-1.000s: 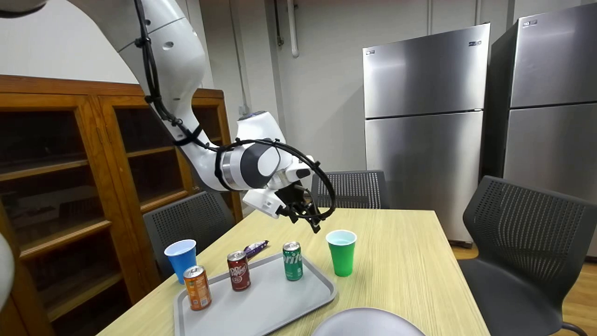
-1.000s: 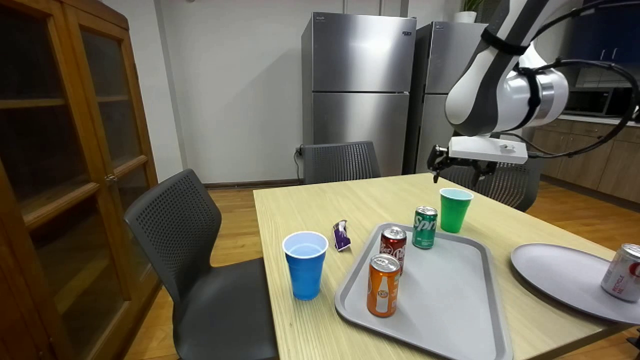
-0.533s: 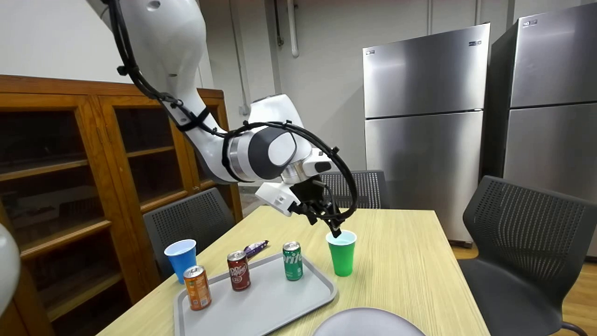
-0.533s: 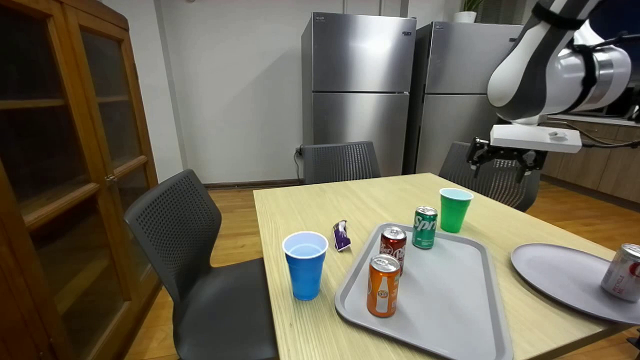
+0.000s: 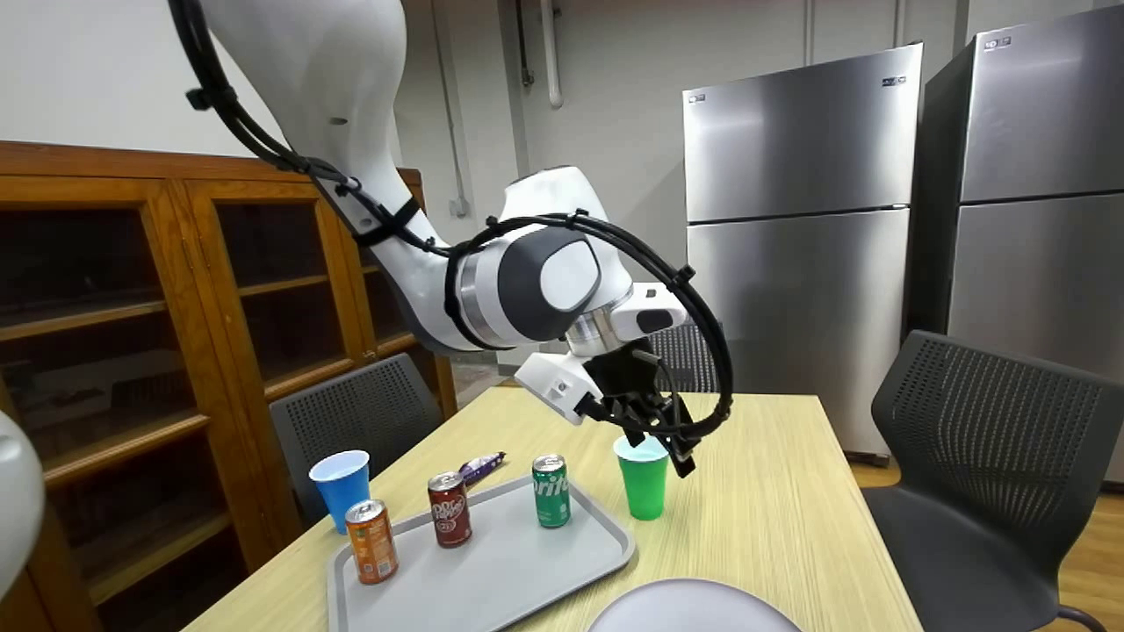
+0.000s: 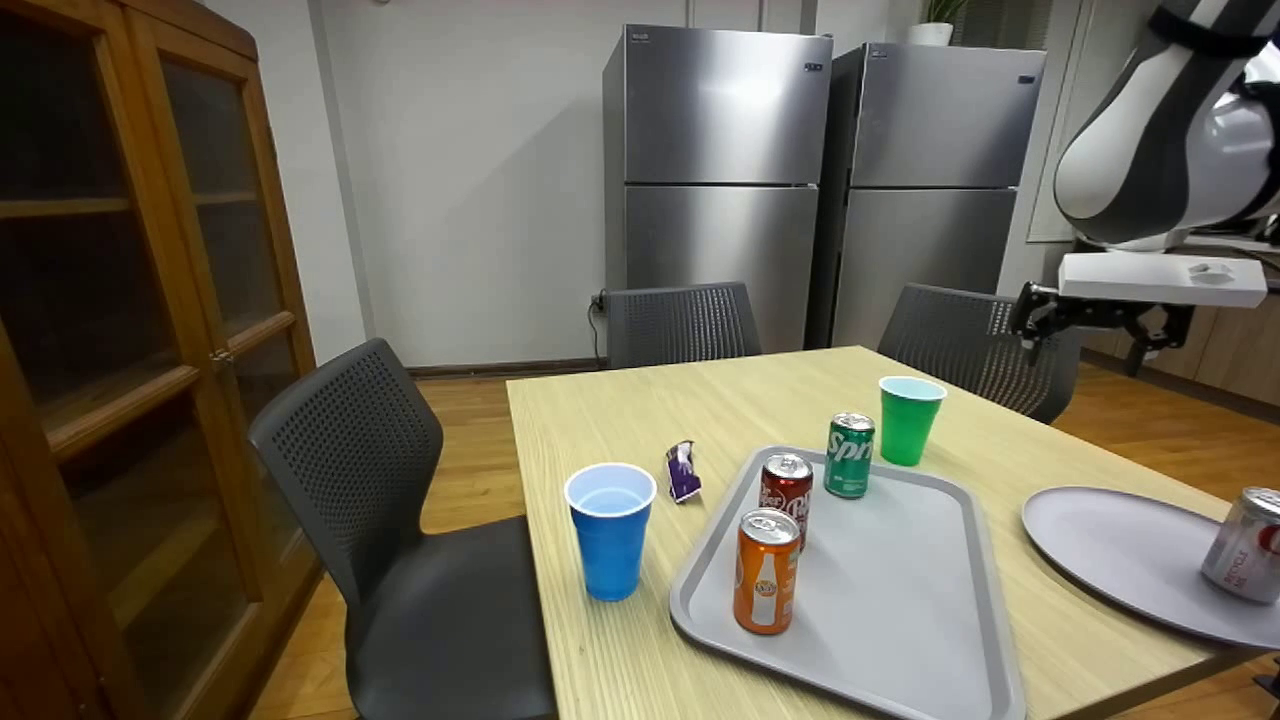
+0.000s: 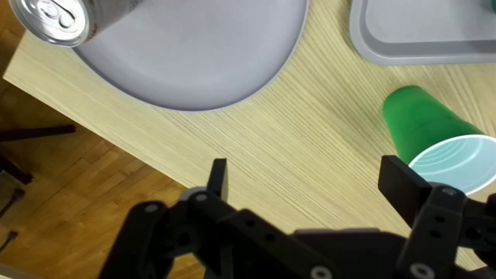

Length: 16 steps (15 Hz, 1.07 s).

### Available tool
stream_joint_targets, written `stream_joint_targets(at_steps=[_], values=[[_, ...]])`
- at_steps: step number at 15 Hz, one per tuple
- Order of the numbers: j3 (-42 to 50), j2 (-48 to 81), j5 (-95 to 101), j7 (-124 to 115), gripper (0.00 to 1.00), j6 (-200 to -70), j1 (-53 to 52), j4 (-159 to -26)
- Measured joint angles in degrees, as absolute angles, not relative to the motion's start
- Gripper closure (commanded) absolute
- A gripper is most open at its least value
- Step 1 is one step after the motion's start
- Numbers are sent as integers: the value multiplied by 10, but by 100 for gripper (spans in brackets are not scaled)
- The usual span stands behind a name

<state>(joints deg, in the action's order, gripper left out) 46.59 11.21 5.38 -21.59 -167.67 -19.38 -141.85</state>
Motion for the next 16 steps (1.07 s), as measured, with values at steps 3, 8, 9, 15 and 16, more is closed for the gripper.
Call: stream_joint_targets(at_steps=[3, 8, 9, 15, 16], values=[[492, 112, 62, -228, 0, -1669, -201, -1428], [528, 112, 69, -243, 0, -1655, -215, -1443], [535, 112, 70, -246, 0, -1653, -219, -1447], [586, 112, 83, -257, 0, -1647, -245, -1469], [595, 112, 85, -260, 0, -1646, -250, -1473]])
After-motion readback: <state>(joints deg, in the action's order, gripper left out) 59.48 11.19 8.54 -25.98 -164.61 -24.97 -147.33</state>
